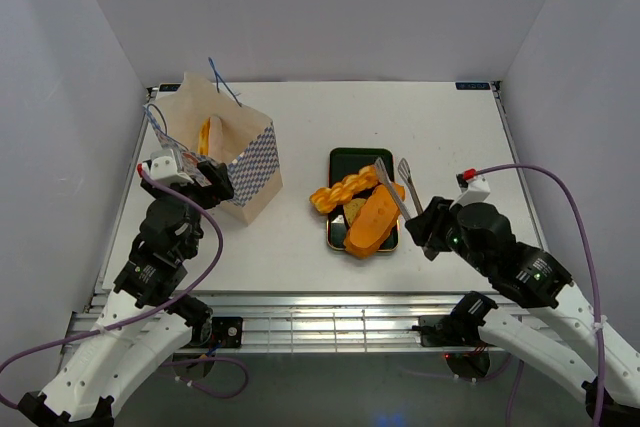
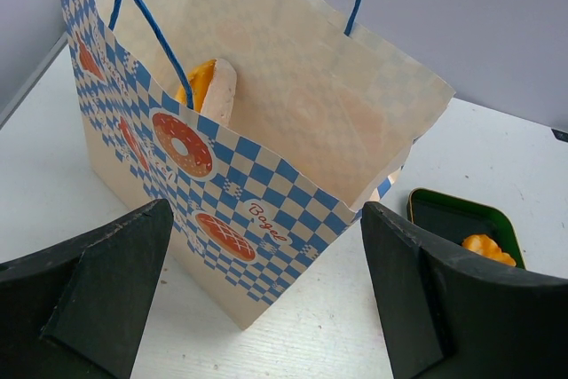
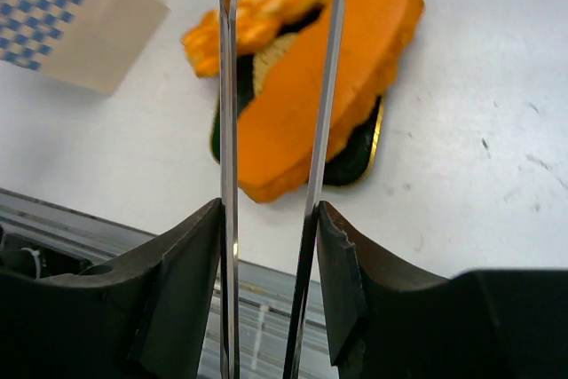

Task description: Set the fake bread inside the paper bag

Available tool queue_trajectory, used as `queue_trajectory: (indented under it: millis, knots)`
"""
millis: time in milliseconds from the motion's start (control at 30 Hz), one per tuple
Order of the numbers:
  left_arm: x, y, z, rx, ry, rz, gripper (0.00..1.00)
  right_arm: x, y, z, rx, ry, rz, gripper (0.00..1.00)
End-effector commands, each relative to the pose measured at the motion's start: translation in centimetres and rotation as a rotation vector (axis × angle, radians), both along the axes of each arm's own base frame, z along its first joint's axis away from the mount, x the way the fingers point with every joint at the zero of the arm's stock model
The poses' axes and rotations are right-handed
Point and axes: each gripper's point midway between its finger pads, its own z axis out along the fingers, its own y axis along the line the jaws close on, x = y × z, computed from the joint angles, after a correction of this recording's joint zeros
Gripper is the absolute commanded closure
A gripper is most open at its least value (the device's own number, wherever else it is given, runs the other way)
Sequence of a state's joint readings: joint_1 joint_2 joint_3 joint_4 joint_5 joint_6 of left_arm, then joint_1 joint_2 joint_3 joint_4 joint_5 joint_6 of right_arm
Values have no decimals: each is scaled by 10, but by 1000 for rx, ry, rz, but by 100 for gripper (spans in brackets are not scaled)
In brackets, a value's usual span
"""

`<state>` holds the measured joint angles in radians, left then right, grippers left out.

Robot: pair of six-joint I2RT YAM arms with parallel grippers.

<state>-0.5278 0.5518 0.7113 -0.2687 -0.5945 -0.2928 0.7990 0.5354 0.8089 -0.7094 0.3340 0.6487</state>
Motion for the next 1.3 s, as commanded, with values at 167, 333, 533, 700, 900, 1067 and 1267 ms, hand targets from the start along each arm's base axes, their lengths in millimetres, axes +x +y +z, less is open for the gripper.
queue_trajectory:
  millis: [167,333,533,700,900,1067,1267]
  knots:
    - [-1,-2,4,-3,-7,-12,3,-8,-19,-35,83,135,-189,50]
    - [-1,-4,3,-4,-5,-22,3,-11,-19,-45,111,164,-207,50]
    - [0,-6,3,-4,-1,-31,3,-12,-19,-53,141,196,-240,50]
    - [-1,-5,3,-7,-4,-27,3,-12,-24,-66,166,207,-290,50]
    - [0,-6,1,-2,2,-30,3,-10,-27,-75,213,209,-338,50]
    - [1,-6,1,-1,4,-30,3,-8,-15,-84,269,218,-319,50]
    - [0,-6,1,-2,2,-30,3,-3,-4,-86,300,220,-295,50]
